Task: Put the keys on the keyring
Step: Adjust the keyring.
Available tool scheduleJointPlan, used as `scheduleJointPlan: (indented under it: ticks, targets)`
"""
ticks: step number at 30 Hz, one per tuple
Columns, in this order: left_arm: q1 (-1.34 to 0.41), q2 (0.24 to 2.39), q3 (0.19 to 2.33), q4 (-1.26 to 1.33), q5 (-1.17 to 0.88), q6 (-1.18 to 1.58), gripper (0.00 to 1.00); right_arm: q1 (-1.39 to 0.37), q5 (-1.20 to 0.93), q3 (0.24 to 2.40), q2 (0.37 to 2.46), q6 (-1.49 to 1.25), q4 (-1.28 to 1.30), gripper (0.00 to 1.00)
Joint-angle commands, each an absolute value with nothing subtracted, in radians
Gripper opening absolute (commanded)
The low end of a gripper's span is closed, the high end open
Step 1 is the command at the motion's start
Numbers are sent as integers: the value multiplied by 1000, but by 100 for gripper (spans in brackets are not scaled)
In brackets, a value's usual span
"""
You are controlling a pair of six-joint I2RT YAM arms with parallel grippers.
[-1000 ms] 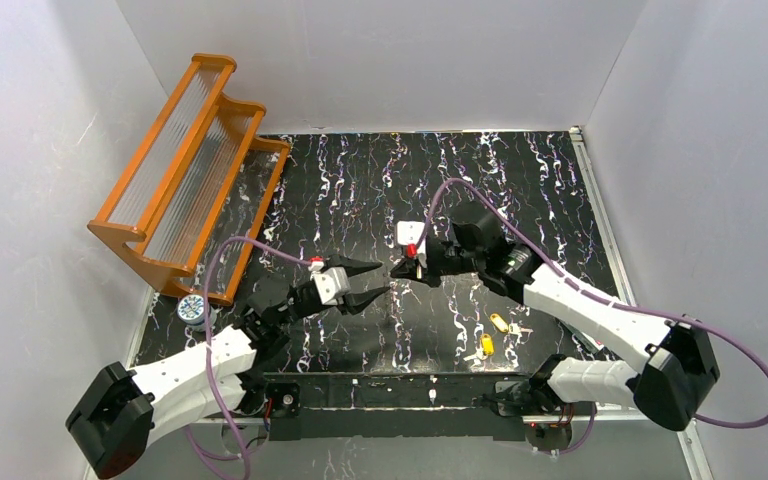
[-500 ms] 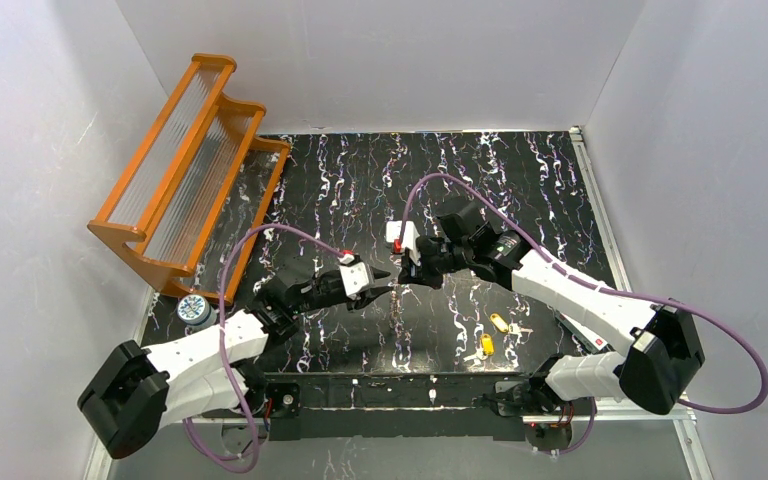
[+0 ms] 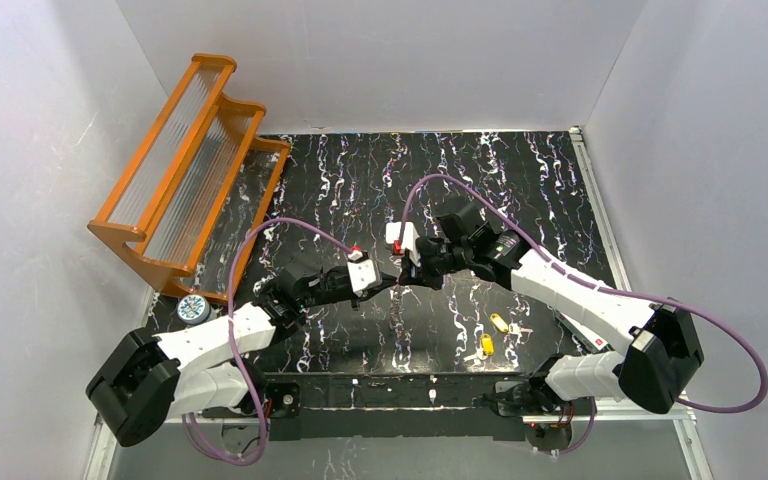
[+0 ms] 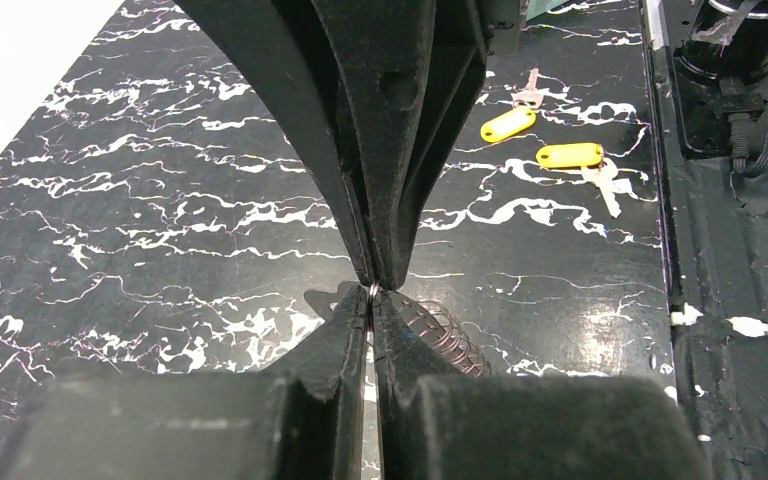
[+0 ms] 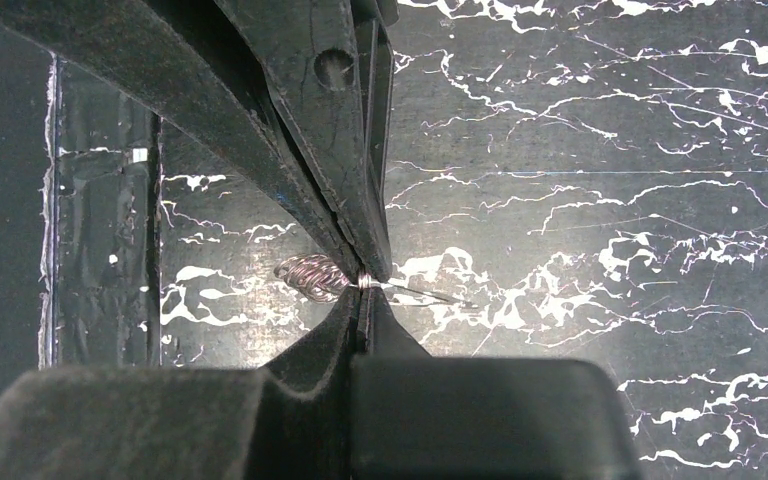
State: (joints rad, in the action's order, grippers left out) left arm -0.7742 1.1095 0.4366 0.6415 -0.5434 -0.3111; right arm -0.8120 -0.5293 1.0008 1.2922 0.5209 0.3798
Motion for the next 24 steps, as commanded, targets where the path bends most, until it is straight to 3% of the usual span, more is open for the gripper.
scheduleJointPlan:
  ticks: [1, 2, 7, 10, 17, 24]
  targets:
    - [-776, 1097, 461, 641, -562, -316, 0, -812, -534, 1034, 1288, 526, 354, 1]
    - [-777, 1091, 458, 641, -553, -313, 0, -812, -529, 1028, 1284, 526, 343, 1]
    - [-776, 1031, 420, 674, -482, -284, 0, -812, -500, 932, 1221, 490, 201, 43]
    - [-776, 982, 356, 785, -442, -248, 0, -813, -489, 835, 1157, 461, 65, 56]
    - [-776, 908, 205, 1119, -408, -159, 0, -813, -500, 653, 1009, 419, -221, 56]
    - [-776, 929, 109, 1460, -414, -83, 0, -813, -592, 547, 928, 368, -450, 39]
